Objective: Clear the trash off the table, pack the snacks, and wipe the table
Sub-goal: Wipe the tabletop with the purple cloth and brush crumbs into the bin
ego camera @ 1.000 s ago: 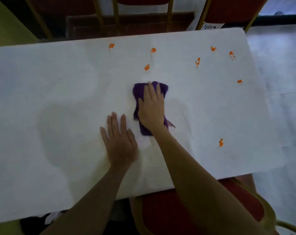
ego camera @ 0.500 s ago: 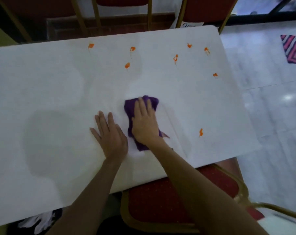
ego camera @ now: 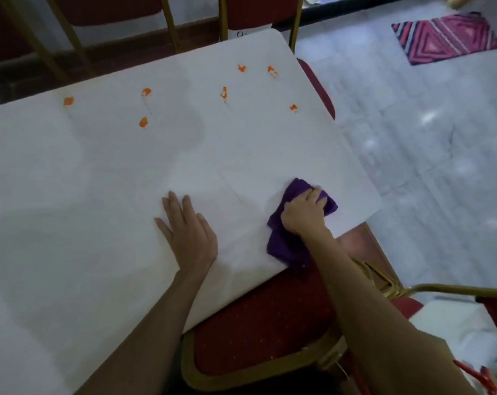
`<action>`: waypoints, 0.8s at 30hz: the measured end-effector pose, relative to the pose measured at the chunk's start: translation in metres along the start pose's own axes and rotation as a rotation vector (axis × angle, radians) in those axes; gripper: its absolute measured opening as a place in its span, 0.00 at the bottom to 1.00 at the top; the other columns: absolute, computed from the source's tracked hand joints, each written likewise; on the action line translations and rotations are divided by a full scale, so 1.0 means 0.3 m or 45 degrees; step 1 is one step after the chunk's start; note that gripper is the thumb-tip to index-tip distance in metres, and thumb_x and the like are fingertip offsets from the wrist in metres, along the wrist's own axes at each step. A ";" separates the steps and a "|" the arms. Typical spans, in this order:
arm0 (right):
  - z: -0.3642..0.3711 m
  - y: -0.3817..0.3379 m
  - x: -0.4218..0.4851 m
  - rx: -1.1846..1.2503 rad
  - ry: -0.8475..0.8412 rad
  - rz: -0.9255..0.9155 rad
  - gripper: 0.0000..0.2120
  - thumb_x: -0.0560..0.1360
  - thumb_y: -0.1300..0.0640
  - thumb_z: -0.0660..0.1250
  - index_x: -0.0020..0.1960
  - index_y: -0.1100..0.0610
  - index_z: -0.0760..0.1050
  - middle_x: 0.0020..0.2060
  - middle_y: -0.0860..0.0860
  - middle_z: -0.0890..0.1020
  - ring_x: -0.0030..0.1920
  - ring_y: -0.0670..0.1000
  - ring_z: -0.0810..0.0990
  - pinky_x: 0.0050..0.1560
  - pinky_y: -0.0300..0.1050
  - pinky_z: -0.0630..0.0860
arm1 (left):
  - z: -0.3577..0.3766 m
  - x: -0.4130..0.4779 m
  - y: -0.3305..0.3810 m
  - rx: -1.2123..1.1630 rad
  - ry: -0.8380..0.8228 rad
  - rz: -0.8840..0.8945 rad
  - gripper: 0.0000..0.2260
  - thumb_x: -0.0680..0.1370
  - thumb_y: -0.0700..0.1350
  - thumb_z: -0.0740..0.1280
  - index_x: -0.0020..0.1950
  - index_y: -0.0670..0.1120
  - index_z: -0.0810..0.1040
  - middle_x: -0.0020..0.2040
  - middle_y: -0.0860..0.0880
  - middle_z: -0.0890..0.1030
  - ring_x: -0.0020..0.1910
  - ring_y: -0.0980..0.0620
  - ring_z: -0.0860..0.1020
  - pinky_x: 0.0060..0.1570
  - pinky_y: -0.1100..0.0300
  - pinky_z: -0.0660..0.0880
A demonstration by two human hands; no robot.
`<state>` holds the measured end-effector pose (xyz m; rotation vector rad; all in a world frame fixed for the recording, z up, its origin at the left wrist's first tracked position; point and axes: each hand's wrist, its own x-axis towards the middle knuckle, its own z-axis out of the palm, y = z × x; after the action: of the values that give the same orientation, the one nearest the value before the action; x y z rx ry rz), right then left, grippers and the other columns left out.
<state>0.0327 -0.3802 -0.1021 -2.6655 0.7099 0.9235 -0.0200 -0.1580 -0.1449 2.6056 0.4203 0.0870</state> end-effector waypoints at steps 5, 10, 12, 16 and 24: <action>-0.012 -0.205 -0.049 0.127 0.094 -0.294 0.36 0.81 0.57 0.57 0.79 0.68 0.42 0.79 0.62 0.39 0.78 0.67 0.38 0.78 0.61 0.41 | 0.069 0.077 0.107 -0.027 0.103 -0.086 0.21 0.80 0.39 0.56 0.73 0.43 0.67 0.79 0.42 0.60 0.80 0.44 0.54 0.76 0.37 0.46; 0.094 -0.134 -0.187 0.074 0.029 -0.390 0.41 0.79 0.54 0.62 0.80 0.66 0.40 0.79 0.60 0.37 0.79 0.64 0.36 0.78 0.62 0.41 | 0.118 0.183 0.193 -0.027 0.185 -0.256 0.22 0.78 0.40 0.53 0.73 0.46 0.67 0.79 0.43 0.61 0.80 0.45 0.55 0.76 0.36 0.48; 0.078 -0.067 -0.170 0.100 0.077 -0.205 0.42 0.78 0.55 0.62 0.79 0.67 0.40 0.79 0.61 0.37 0.78 0.65 0.37 0.77 0.63 0.41 | 0.125 0.209 0.196 0.001 0.196 -0.284 0.24 0.78 0.40 0.53 0.74 0.46 0.66 0.79 0.44 0.61 0.80 0.47 0.55 0.76 0.37 0.49; -0.020 -0.070 -0.044 0.224 0.123 -0.073 0.41 0.77 0.59 0.62 0.79 0.68 0.39 0.79 0.61 0.37 0.78 0.67 0.37 0.77 0.63 0.44 | 0.133 0.227 0.213 0.045 0.229 -0.320 0.24 0.79 0.42 0.50 0.75 0.47 0.65 0.80 0.45 0.60 0.80 0.47 0.55 0.76 0.37 0.49; -0.106 -0.309 0.140 0.297 0.297 -0.593 0.29 0.79 0.61 0.61 0.78 0.62 0.57 0.81 0.55 0.52 0.80 0.61 0.45 0.78 0.62 0.50 | 0.196 0.325 0.256 0.131 0.334 -0.405 0.22 0.82 0.43 0.50 0.76 0.47 0.65 0.79 0.41 0.60 0.80 0.43 0.55 0.74 0.32 0.49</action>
<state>0.1254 -0.3278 -0.0986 -2.5779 0.1978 0.3882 0.1022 -0.2187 -0.1606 2.5976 0.9490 0.3073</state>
